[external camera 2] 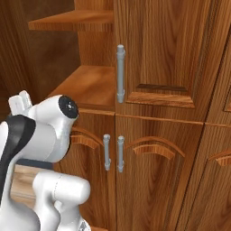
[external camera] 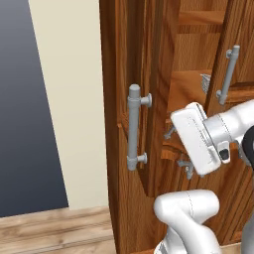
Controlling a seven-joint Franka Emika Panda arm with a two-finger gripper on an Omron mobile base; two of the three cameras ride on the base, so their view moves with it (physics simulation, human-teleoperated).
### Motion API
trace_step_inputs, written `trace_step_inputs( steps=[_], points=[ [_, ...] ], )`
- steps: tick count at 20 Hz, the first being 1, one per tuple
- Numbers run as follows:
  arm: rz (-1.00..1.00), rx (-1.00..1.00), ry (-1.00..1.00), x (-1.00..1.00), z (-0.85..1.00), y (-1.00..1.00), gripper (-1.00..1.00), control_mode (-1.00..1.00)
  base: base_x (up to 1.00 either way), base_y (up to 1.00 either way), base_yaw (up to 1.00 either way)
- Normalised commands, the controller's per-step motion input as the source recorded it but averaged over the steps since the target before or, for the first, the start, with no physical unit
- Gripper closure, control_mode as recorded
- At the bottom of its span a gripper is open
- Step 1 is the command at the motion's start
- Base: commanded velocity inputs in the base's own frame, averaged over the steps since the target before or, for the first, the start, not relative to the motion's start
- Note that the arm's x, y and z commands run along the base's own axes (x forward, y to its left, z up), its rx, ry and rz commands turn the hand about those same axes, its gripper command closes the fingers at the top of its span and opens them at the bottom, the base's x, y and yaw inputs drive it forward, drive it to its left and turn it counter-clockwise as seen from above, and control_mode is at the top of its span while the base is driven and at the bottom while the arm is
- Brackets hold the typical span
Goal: Open the cabinet and setup a tea strainer by placing it in the bowl upright.
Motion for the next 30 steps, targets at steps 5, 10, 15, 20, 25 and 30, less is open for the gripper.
trace_step_inputs(
  steps=[5, 10, 15, 20, 25, 30],
  points=[
    [0.0, -0.46, -0.11, 0.19, -0.04, -0.58, -1.0, -1.0, 0.0, 0.0, 0.0],
    [0.01, -0.48, -0.19, 0.38, -0.02, -0.63, -1.0, -1.0, 0.0, 0.0, 0.0],
    [0.09, -0.47, -0.32, 0.37, 0.0, -0.71, -1.0, -1.0, 0.0, 0.0, 0.0],
    [0.1, -0.45, -0.45, 0.1, 0.05, -0.81, -1.0, -1.0, 0.0, 0.0, 0.0],
    [0.02, -0.16, -0.26, 0.26, 0.77, -0.8, -1.0, -1.0, 0.0, 0.0, 0.0],
    [-0.01, -0.15, -0.05, 0.18, 0.86, -0.37, -1.0, -1.0, 0.0, 0.0, 0.0]
  ],
)
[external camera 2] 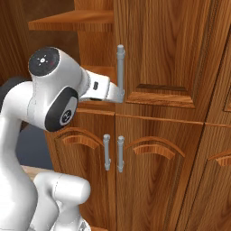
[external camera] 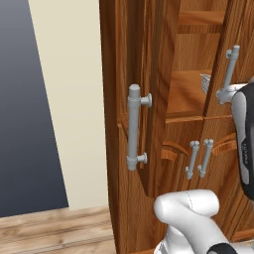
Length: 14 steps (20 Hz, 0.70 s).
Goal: Open the cabinet and setup a tea strainer by placing it in the bowl upright.
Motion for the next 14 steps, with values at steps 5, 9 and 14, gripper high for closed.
trace_step_inputs(
  steps=[5, 9, 14],
  points=[
    [-0.14, -0.18, 0.0, 0.26, 0.23, -0.05, -1.0, -1.0, 0.0, 0.0, 0.0],
    [-0.05, 0.05, 0.0, 0.45, -0.01, -0.34, -1.0, -1.0, 0.0, 0.0, 0.0],
    [-0.11, 0.12, 0.03, 0.45, -0.01, -0.48, -1.0, -1.0, 0.0, 0.0, 0.0]
  ],
)
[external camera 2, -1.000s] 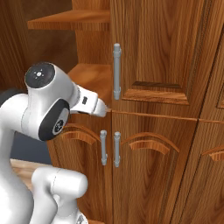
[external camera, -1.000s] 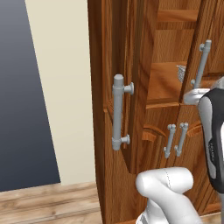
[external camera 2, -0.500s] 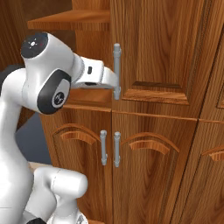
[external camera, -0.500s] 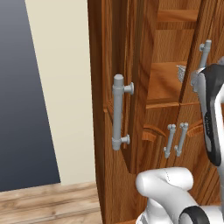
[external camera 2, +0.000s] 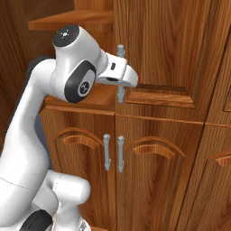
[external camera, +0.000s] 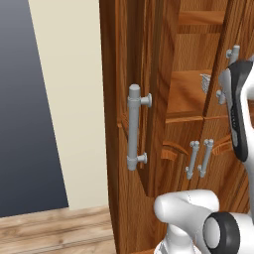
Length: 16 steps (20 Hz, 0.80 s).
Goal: Open the cabinet and setup a tea strainer by placing it in the bowl upright.
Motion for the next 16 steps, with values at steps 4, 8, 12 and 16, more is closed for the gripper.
trace_step_inputs(
  steps=[4, 8, 12, 16],
  points=[
    [-0.07, 0.17, 0.0, 0.37, -0.04, -0.14, -1.0, -1.0, 0.0, 0.0, 0.0],
    [-0.01, 0.11, -0.05, 0.16, -0.06, 0.01, -1.0, -1.0, 0.0, 0.0, 0.0],
    [0.0, 0.06, -0.13, 0.01, -0.03, 0.22, -1.0, -1.0, 0.0, 0.0, 0.0],
    [0.0, 0.01, -0.16, 0.22, -0.19, 0.06, -1.0, -1.0, 0.0, 0.0, 0.0]
  ],
)
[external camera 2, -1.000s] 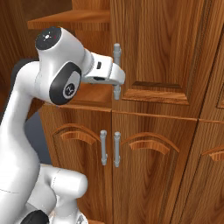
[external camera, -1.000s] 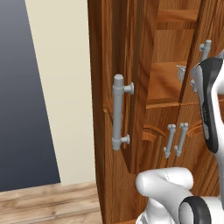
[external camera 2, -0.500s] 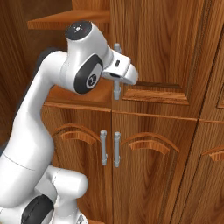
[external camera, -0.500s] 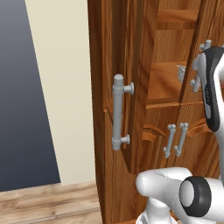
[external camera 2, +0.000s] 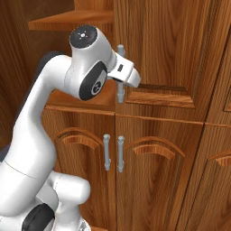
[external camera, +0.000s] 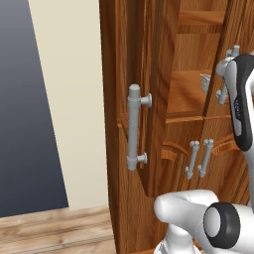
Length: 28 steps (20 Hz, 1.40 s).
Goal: Open the cabinet and setup a tea strainer by placing it in the bowl upright.
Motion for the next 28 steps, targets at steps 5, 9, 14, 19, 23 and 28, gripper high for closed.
trace_step_inputs(
  steps=[5, 9, 14, 19, 23, 28],
  points=[
    [0.0, 0.0, -0.14, 0.29, -0.22, 0.06, -1.0, -1.0, 0.0, 0.0, 0.0],
    [0.02, 0.0, -0.02, 0.47, -0.06, 0.0, -1.0, -1.0, 0.0, 0.0, 0.0],
    [0.06, 0.0, 0.0, 0.41, -0.02, -0.07, -1.0, -1.0, 0.0, 0.0, 0.0],
    [0.06, 0.0, 0.0, 0.31, 0.0, 0.0, 1.0, -1.0, 0.0, 0.0, 0.0],
    [0.05, 0.0, 0.0, 0.37, 0.0, 0.0, 1.0, -1.0, 0.0, 0.0, 0.0],
    [0.02, 0.0, -0.05, 0.1, 0.0, 0.0, 1.0, -1.0, 0.0, 0.0, 0.0]
  ],
)
